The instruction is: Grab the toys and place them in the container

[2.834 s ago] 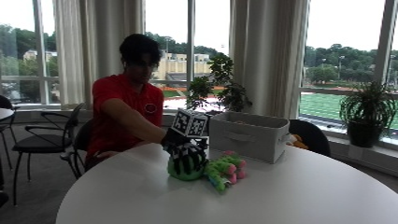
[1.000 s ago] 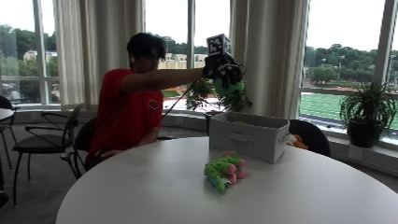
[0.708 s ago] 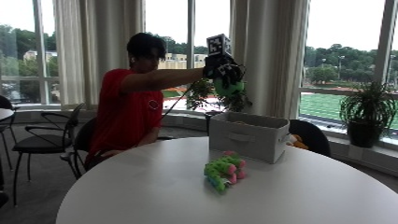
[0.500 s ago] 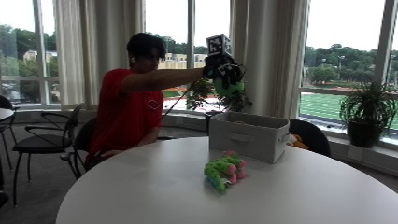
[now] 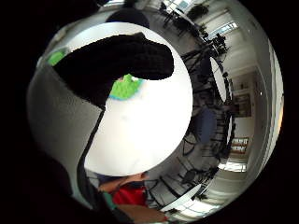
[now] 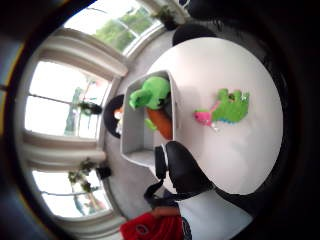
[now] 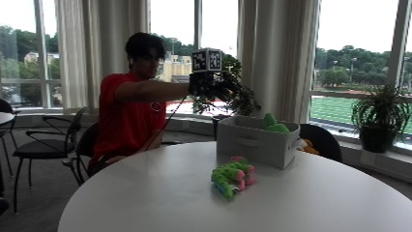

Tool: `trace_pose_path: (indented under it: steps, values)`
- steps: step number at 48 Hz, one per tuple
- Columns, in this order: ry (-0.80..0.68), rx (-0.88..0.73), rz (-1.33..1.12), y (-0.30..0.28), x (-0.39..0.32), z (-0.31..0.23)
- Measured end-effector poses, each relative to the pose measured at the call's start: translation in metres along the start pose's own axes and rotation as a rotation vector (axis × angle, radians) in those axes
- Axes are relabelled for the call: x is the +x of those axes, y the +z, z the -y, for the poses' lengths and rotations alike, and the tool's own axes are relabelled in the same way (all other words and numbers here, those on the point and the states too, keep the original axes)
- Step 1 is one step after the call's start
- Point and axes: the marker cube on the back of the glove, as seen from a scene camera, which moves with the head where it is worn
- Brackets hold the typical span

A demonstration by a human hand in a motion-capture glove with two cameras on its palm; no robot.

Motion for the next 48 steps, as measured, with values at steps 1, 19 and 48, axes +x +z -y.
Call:
trace_pose_path:
  steps: [1, 19, 48]
  values:
    - [-0.014, -0.005, -0.002, 0.003, 0.008, 0.0]
    - [0.018, -0.131, -0.014, 0.079, 0.047, 0.028]
    - [-0.002, -0.303, -0.143, 0.209, 0.044, 0.069]
